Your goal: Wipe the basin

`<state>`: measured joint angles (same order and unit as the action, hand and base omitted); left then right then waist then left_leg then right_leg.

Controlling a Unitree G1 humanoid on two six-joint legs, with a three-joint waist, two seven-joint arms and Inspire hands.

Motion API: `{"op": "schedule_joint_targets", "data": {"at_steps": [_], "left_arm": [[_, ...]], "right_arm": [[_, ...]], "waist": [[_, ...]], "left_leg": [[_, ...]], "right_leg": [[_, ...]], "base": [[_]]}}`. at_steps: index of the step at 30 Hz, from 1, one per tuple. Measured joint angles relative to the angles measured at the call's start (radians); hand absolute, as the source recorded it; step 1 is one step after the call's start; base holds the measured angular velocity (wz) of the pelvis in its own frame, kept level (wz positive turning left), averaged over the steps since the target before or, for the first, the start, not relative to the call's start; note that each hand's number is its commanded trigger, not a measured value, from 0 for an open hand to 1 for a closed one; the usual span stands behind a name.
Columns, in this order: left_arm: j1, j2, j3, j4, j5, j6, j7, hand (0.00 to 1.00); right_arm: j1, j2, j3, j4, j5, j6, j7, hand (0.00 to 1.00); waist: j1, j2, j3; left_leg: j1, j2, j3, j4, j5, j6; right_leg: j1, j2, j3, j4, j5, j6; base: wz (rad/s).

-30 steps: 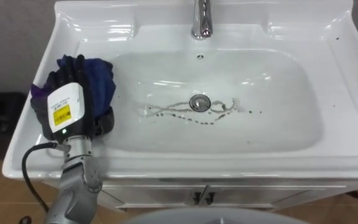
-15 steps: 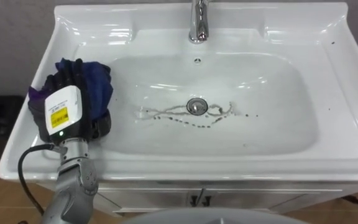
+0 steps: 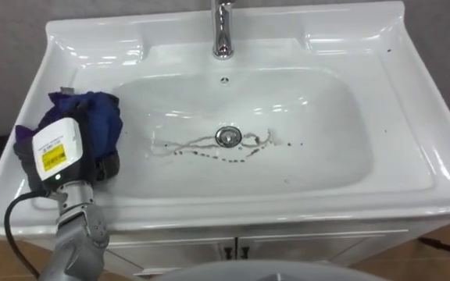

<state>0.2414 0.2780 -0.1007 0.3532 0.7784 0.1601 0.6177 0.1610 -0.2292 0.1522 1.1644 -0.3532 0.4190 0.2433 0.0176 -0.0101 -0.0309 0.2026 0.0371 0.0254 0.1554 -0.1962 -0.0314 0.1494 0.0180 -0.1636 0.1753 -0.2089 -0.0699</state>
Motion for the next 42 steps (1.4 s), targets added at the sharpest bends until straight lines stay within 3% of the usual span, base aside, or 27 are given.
{"op": "schedule_joint_targets", "data": {"at_steps": [8, 22, 27, 37, 42], "left_arm": [[-0.014, 0.006, 0.022, 0.051, 0.020, 0.000, 0.057, 1.00], [-0.036, 0.005, 0.029, 0.066, 0.021, 0.006, 0.072, 1.00], [-0.062, -0.023, 0.030, 0.066, 0.018, 0.041, 0.072, 1.00], [-0.095, -0.037, 0.027, 0.051, 0.019, 0.080, 0.032, 1.00], [-0.103, -0.045, 0.023, 0.018, 0.017, 0.106, 0.000, 1.00]], "right_arm": [[-0.003, 0.000, 0.001, -0.001, 0.000, 0.001, 0.001, 0.00], [-0.003, 0.000, 0.024, -0.002, 0.013, 0.019, 0.025, 0.00], [-0.011, 0.000, 0.025, -0.004, 0.036, 0.019, 0.021, 0.00], [-0.025, 0.000, 0.051, -0.039, 0.090, 0.015, 0.017, 0.00], [-0.027, 0.000, 0.072, -0.041, 0.099, 0.005, 0.000, 0.00]], "waist": [[-0.012, -0.001, -0.0020], [-0.013, 0.010, -0.0015], [-0.018, 0.011, -0.0016], [-0.016, 0.012, -0.0006], [-0.036, 0.016, 0.0020]], "left_leg": [[0.007, 0.008, 0.004, -0.005, 0.013, -0.020], [0.010, 0.009, 0.028, -0.005, 0.014, -0.020], [-0.003, 0.009, 0.028, -0.005, 0.014, -0.020], [-0.011, 0.008, 0.028, -0.005, 0.014, -0.020], [-0.028, 0.007, 0.026, -0.004, 0.014, -0.020]], "right_leg": [[0.007, 0.004, -0.005, 0.003, -0.006, -0.016], [0.005, 0.003, -0.003, 0.012, -0.009, -0.018], [-0.005, 0.002, -0.010, 0.016, -0.010, -0.017], [-0.008, 0.001, -0.021, 0.015, -0.010, -0.016], [-0.020, -0.001, -0.035, 0.015, -0.011, -0.013]], "base": [[0.01], [0.00], [0.07], [0.04], [0.12]]}}
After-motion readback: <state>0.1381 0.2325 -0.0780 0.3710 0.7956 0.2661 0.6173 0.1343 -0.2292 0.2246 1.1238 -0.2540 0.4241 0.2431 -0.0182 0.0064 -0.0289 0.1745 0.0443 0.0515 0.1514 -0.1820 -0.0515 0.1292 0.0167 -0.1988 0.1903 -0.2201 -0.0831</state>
